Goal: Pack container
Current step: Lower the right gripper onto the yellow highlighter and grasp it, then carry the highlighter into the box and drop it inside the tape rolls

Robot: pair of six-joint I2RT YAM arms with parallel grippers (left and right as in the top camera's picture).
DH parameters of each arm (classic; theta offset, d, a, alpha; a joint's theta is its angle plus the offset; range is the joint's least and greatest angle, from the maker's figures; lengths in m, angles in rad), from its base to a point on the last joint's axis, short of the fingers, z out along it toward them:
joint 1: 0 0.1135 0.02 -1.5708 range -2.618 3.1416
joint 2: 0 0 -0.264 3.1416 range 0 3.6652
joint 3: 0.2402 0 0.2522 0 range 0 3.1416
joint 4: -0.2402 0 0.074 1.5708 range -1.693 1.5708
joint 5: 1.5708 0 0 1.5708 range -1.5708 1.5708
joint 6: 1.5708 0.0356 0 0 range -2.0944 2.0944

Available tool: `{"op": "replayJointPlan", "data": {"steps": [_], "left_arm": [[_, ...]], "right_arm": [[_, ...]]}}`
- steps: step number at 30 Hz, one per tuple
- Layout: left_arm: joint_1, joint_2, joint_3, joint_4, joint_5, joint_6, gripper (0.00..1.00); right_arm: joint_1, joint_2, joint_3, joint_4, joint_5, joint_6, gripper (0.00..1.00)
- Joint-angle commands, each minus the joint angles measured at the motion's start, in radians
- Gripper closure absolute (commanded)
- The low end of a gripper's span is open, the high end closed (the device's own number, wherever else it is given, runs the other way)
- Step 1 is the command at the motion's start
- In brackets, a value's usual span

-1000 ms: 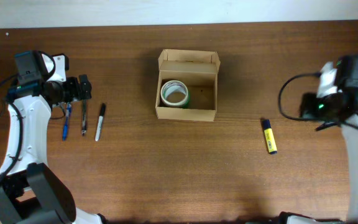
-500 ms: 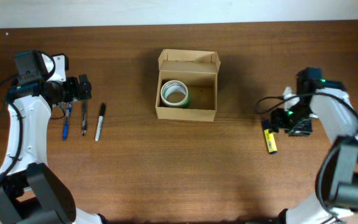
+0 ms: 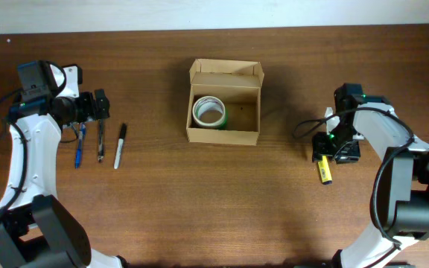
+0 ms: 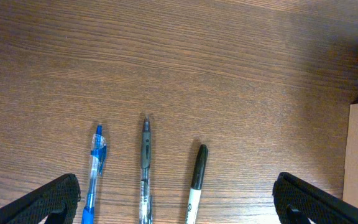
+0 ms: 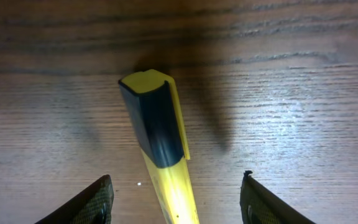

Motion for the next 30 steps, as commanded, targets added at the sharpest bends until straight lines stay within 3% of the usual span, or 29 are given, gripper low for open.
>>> {"op": "replayJointPlan", "data": {"steps": [1, 7, 8, 10, 23, 24, 27, 30], "left_arm": [[0.003, 0.01, 0.014, 0.0, 0.011, 0.016, 0.01], [0.003, 0.01, 0.014, 0.0, 0.011, 0.016, 0.01], [0.003, 0.01, 0.014, 0.0, 0.011, 0.016, 0.01], [0.003, 0.01, 0.014, 0.0, 0.011, 0.016, 0.01], [0.003, 0.01, 0.014, 0.0, 0.011, 0.016, 0.01], [0.003, 0.01, 0.014, 0.0, 0.011, 0.016, 0.01], [0.003, 0.01, 0.014, 0.0, 0.011, 0.017, 0.01], [0.003, 0.01, 0.014, 0.0, 0.011, 0.016, 0.01]], "right_arm": [[0.013, 0.011, -0.022, 0.011, 0.021, 0.021, 0.37], [0.031, 0.011, -0.032, 0.017, 0.028, 0.028, 0.38], [0.037, 0.011, -0.032, 0.024, 0.028, 0.029, 0.5], [0.043, 0.011, -0.033, 0.028, 0.029, 0.035, 0.56], [0.043, 0.013, -0.099, 0.069, 0.064, 0.069, 0.52], [0.043, 0.013, -0.101, 0.069, 0.061, 0.07, 0.56], [0.043, 0.013, -0.101, 0.068, 0.061, 0.073, 0.88], [0.043, 0.013, -0.1, 0.067, 0.045, 0.078, 0.93]]}}
